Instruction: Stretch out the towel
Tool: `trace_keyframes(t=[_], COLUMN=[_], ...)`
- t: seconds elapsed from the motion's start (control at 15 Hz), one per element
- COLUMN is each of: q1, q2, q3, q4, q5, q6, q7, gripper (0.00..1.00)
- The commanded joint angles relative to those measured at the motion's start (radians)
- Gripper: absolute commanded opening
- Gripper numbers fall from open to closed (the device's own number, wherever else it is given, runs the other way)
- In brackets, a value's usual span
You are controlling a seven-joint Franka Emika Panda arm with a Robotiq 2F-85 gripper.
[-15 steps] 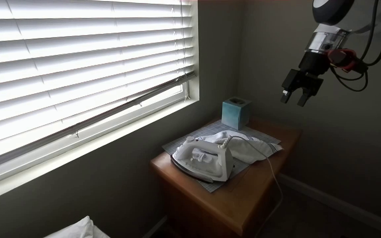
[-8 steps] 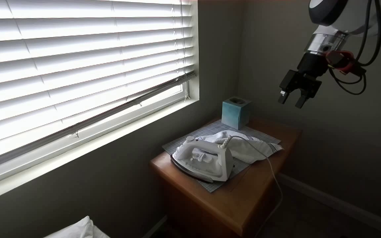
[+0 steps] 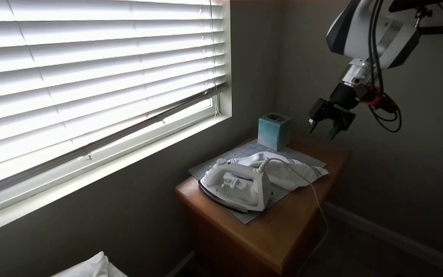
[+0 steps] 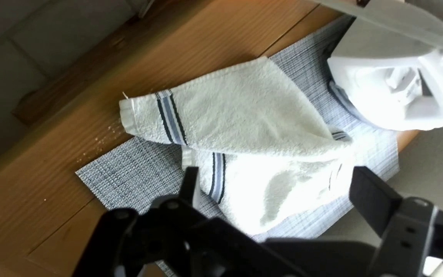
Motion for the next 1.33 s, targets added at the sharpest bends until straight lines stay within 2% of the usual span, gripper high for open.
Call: trace_keyframes(t=[0.0, 0.47, 0.53, 0.93, 1.2, 1.27], q1=[-0.052, -0.092, -0.061, -0.069, -0.071, -0.099], q2=[0.199, 0.423, 0.363, 0.417, 0.464, 0.467], q3=[0.02, 0.047, 0.03, 0.034, 0.055, 0.087], q4=[0.159, 0.32, 0.258, 0.305, 0.343, 0.349], q5=[0.18, 0.388, 0.326, 0.353, 0.336, 0.319], q6=[-0.017, -0.027, -0.005, -0.013, -0.058, -0.058], q7=[-0.154, -0.246, -0.203, -0.207, -0.132, -0.114], gripper=[1.0, 1.0, 1.0, 1.0, 1.0, 1.0])
